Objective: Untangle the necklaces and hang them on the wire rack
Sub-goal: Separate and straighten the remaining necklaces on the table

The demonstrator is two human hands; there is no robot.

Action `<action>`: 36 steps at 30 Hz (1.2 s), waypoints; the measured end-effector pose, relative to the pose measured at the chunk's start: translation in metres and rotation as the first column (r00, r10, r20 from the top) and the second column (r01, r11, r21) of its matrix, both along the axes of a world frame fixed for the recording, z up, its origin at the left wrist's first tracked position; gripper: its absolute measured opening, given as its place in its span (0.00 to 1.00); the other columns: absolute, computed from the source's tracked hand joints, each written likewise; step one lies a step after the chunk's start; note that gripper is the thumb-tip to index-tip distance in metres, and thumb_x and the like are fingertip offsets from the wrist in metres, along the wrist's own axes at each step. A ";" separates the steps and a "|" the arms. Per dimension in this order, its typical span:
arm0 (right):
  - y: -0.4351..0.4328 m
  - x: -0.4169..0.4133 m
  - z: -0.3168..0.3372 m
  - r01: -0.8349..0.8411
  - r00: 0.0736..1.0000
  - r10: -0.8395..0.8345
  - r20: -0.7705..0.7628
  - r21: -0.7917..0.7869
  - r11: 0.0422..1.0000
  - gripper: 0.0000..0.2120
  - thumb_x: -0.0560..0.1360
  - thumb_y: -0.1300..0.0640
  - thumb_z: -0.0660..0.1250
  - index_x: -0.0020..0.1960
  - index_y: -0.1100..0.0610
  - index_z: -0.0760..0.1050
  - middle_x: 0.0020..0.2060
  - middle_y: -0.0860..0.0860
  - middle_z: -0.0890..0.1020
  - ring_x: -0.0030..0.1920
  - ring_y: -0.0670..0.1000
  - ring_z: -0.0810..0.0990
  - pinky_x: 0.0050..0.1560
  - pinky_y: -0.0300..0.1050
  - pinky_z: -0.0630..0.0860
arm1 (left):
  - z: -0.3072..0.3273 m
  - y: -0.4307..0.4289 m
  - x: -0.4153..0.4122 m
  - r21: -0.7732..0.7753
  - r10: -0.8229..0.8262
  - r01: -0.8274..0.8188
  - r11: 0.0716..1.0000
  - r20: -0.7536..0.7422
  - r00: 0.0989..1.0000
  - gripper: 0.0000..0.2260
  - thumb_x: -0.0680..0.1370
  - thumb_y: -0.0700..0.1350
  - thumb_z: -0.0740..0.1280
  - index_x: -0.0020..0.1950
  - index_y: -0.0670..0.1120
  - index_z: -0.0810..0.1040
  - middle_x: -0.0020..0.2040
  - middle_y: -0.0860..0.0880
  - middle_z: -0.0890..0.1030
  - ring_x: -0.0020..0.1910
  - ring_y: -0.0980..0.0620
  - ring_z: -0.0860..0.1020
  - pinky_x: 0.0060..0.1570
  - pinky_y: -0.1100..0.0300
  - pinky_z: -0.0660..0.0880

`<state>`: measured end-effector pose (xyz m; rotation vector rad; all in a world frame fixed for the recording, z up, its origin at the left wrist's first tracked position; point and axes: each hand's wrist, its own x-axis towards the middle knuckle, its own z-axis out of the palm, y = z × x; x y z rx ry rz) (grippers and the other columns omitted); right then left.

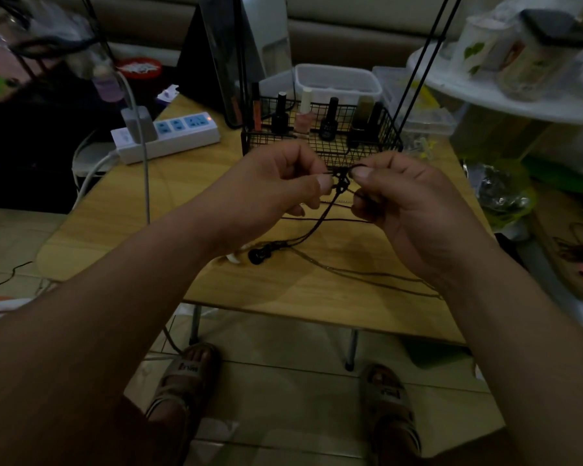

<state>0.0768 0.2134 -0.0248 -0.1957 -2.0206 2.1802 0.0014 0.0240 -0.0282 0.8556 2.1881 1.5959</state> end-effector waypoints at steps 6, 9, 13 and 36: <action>-0.001 0.002 -0.002 -0.040 0.999 0.043 -0.024 0.120 0.992 0.03 0.78 0.61 0.70 0.46 0.57 0.80 0.33 0.48 0.79 0.38 0.49 0.76 0.43 0.44 0.76 | -0.001 0.005 0.004 0.035 -0.057 0.055 0.998 0.055 0.997 0.06 0.80 0.41 0.72 0.55 0.44 0.79 0.45 0.46 0.84 0.45 0.52 0.82 0.46 0.60 0.79; -0.002 0.003 0.000 -0.081 0.996 0.086 -0.034 0.143 0.986 0.04 0.78 0.62 0.70 0.45 0.57 0.80 0.35 0.50 0.81 0.38 0.48 0.77 0.43 0.42 0.77 | -0.001 0.005 0.005 -0.006 -0.075 0.075 0.997 0.022 0.997 0.05 0.80 0.41 0.72 0.55 0.43 0.80 0.43 0.44 0.84 0.42 0.53 0.81 0.46 0.62 0.79; -0.002 0.006 0.002 -0.106 0.993 0.111 -0.030 0.124 0.987 0.03 0.78 0.61 0.70 0.45 0.57 0.80 0.34 0.50 0.80 0.37 0.49 0.77 0.44 0.43 0.77 | -0.001 0.005 0.007 -0.087 -0.092 0.088 0.992 -0.044 0.995 0.03 0.80 0.42 0.72 0.53 0.45 0.82 0.43 0.48 0.84 0.41 0.56 0.80 0.46 0.61 0.80; 0.028 -0.012 0.022 0.016 0.992 -0.072 -0.108 -0.443 0.896 0.05 0.83 0.53 0.64 0.53 0.53 0.78 0.38 0.46 0.78 0.33 0.42 0.75 0.30 0.33 0.66 | -0.008 0.009 0.008 -0.067 -0.189 0.206 0.976 0.199 0.961 0.07 0.85 0.40 0.64 0.59 0.39 0.78 0.51 0.44 0.87 0.45 0.48 0.84 0.47 0.59 0.79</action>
